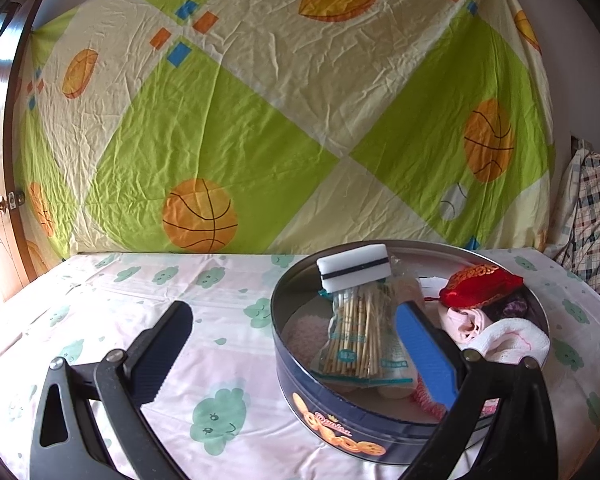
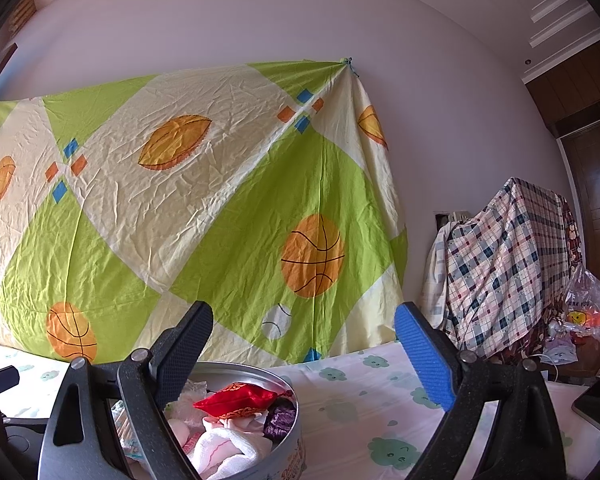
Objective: Organize soft objects
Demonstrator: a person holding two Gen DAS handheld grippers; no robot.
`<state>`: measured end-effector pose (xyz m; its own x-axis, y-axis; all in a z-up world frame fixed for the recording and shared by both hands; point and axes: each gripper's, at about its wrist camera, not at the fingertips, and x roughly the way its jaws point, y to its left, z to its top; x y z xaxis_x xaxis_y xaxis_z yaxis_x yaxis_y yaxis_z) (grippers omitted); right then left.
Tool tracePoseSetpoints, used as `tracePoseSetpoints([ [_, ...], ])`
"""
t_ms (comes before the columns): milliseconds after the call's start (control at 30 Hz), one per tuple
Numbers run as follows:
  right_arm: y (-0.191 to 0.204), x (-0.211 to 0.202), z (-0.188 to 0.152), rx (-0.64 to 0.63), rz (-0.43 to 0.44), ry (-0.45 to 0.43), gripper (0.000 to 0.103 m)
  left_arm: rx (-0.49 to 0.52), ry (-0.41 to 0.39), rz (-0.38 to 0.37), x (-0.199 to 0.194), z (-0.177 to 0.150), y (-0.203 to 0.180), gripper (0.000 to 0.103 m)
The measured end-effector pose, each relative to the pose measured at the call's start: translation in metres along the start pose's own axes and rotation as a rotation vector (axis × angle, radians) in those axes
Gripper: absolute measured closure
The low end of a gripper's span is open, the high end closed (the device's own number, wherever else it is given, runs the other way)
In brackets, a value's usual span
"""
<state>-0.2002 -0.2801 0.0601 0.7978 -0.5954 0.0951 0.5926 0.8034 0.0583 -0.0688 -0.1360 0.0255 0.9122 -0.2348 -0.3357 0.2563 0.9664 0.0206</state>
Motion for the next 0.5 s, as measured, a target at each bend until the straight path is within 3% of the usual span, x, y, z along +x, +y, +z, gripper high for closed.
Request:
tracePoseSetpoints([
  [133, -0.005, 0.003, 0.002, 0.015, -0.025, 0.015, 0.009, -0.014, 0.012, 0.012, 0.002, -0.001, 0.003, 0.0],
  [233, -0.011, 0.01, 0.002, 0.026, -0.09, 0.041, 0.009, -0.016, 0.013, 0.013, 0.003, -0.001, 0.003, 0.0],
  [500, -0.059, 0.044, 0.001, 0.063, -0.394, 0.189, 0.009, -0.015, 0.002, 0.006, 0.001, -0.001, 0.003, 0.0],
])
